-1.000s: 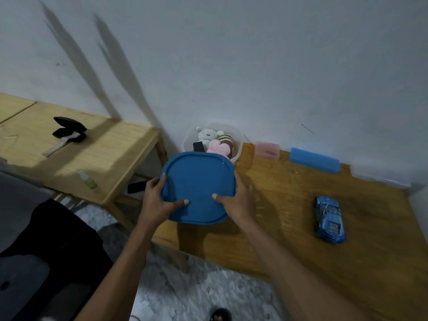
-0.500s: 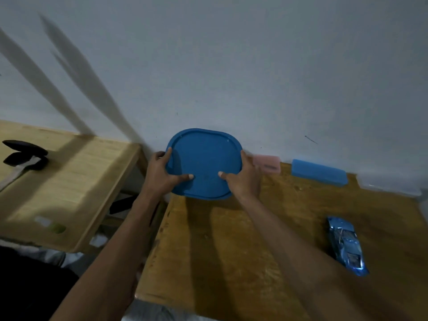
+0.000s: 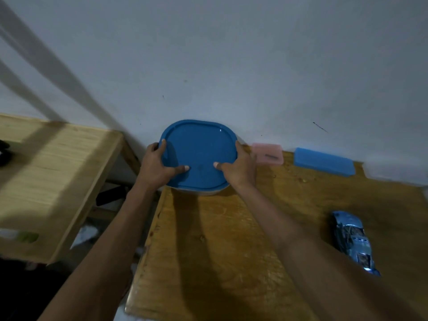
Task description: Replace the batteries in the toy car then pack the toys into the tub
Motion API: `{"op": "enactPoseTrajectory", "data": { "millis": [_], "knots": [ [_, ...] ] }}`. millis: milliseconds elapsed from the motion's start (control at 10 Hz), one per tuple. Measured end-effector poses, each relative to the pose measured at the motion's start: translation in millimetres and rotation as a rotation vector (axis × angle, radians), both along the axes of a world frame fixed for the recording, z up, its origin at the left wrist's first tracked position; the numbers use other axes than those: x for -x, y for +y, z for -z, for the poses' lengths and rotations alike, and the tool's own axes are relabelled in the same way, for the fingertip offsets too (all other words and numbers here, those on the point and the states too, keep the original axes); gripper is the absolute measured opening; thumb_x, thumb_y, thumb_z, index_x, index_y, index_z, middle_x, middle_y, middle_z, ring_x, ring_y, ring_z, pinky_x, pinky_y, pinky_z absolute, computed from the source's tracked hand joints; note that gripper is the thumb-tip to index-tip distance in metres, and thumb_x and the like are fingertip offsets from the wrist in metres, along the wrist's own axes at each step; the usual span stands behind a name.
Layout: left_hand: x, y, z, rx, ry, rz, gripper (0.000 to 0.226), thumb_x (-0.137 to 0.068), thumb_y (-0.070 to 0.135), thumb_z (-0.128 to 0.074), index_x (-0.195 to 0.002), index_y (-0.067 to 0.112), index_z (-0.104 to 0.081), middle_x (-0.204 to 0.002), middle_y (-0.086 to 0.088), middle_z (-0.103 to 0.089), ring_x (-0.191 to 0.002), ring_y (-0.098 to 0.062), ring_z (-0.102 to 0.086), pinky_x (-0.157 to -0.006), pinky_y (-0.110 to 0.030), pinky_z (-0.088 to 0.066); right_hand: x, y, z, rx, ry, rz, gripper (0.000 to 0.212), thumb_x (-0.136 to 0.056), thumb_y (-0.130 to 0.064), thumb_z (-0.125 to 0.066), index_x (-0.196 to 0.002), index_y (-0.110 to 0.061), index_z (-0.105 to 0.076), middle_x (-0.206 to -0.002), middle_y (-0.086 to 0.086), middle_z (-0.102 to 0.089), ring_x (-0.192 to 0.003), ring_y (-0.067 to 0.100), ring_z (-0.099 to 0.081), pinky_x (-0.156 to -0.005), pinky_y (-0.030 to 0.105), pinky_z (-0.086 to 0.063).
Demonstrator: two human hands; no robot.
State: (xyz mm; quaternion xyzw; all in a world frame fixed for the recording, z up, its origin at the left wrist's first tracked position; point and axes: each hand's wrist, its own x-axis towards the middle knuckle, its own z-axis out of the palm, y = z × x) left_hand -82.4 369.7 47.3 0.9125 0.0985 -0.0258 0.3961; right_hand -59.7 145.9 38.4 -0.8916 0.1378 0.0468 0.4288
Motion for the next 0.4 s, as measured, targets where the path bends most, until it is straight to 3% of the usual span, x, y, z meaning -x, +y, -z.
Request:
{"op": "enactPoseTrajectory", "data": {
  "millis": [200,300,400],
  "knots": [
    [1.1,-5.5,7.0,-0.005,0.022,0.011,0.105,-0.079,0.045,-0.081,-0.159,0.009,-0.023,-0.159,-0.006,-0.022,-0.145,-0.028,-0.028,-0.118,-0.041,-0.035,1.7,-2.9,1.7,0.02,-0.02,-0.016,0.084,-0.076,-0.04,-0.085,-0.148,-0.035,-0.042,-0.131,0.006,-0.043,-0.121,0.025,-0.047,-0.097,0.036,-0.049],
    [0.5,-6.1,1.9,-0.016,0.066,0.025,0.105,-0.08,0.048,-0.079,-0.159,0.009,-0.022,-0.16,-0.005,-0.018,-0.146,-0.029,-0.026,-0.119,-0.044,-0.035,-0.8,-2.2,-4.1,0.035,0.006,-0.044,0.075,-0.076,-0.039,-0.084,-0.14,-0.034,-0.047,-0.127,0.006,-0.045,-0.113,0.025,-0.052,-0.087,0.033,-0.05],
    [2.0,-10.0,-0.8,-0.072,0.053,0.02,0.104,-0.082,0.052,-0.076,-0.16,0.013,-0.019,-0.164,-0.009,-0.011,-0.15,-0.032,-0.017,-0.121,-0.046,-0.028,-4.8,-2.2,-10.4,0.068,0.071,-0.063,0.072,-0.074,-0.046,-0.083,-0.136,-0.035,-0.047,-0.128,0.006,-0.048,-0.111,0.026,-0.053,-0.083,0.035,-0.05]
  ]
}}
